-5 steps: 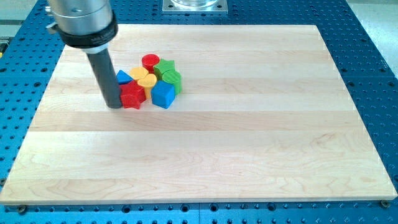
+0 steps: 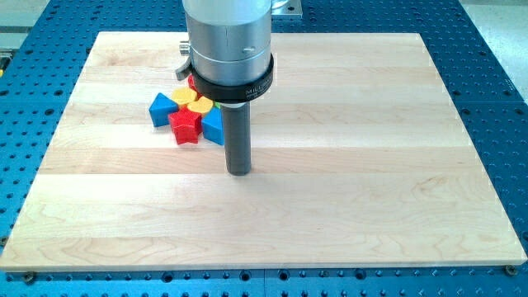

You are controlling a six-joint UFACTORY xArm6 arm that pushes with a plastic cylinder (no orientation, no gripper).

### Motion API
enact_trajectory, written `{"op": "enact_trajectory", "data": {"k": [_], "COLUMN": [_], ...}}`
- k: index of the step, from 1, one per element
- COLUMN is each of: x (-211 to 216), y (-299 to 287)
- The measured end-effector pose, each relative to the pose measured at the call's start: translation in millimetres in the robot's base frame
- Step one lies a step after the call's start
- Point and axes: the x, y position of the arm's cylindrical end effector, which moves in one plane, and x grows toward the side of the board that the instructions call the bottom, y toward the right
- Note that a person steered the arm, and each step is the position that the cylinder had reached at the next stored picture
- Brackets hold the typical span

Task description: Adjust the triangle to form a group

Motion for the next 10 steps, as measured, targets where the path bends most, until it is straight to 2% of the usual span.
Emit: {"op": "enact_trajectory", "data": {"k": [2,4,5,6,7,10], "x": [-31,-26,14,-39,-78,-86], "y": [1,-10,-103,-196,-179,-127]}}
